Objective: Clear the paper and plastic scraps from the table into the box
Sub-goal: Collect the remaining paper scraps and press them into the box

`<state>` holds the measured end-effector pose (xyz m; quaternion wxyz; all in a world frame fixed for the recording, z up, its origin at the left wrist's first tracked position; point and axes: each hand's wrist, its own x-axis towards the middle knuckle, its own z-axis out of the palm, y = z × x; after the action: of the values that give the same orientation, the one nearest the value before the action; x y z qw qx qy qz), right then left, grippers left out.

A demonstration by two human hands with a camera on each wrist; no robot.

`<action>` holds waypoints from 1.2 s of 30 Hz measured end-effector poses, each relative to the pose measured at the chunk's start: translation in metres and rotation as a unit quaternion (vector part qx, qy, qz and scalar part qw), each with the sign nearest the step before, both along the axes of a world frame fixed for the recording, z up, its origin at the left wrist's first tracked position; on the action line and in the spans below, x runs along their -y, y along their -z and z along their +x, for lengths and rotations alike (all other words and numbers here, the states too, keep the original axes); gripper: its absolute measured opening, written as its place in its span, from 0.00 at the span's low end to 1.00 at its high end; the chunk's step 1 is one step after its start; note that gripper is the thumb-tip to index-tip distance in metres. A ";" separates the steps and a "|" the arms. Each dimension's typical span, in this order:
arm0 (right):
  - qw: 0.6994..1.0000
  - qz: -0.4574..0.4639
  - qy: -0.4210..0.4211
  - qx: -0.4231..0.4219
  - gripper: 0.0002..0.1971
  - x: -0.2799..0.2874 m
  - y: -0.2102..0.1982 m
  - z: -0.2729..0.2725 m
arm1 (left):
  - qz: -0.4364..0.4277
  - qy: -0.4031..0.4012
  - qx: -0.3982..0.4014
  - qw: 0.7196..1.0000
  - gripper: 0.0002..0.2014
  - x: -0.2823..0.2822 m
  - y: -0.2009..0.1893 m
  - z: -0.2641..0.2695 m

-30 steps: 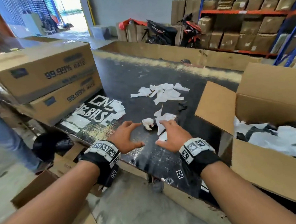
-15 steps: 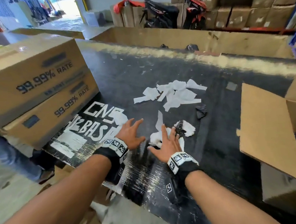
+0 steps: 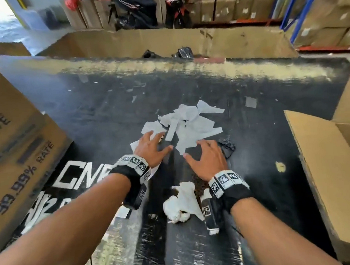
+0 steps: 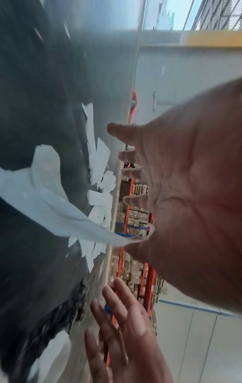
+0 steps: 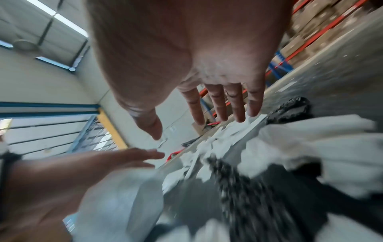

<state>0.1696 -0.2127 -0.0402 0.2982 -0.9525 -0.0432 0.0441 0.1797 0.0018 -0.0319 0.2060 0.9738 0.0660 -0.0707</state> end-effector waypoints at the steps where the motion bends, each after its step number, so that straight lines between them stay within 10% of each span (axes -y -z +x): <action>1: 1.000 -0.004 0.016 -0.010 0.34 0.000 0.000 0.015 | 0.000 0.007 -0.002 1.000 0.41 -0.001 0.002 0.014; 21: 0.968 -0.186 -0.040 -0.161 0.54 -0.021 0.026 0.257 | 0.027 0.045 -0.118 0.992 0.53 0.003 0.045 0.161; 36: 0.964 -0.174 -0.161 -0.118 0.42 -0.029 0.030 0.077 | 0.039 0.202 -0.071 0.976 0.50 0.001 0.050 0.038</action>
<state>0.2463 -0.1837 -0.0699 0.1200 -0.9582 -0.1519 0.2107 0.2174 0.0005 -0.0816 0.1441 0.9667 -0.1150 -0.1775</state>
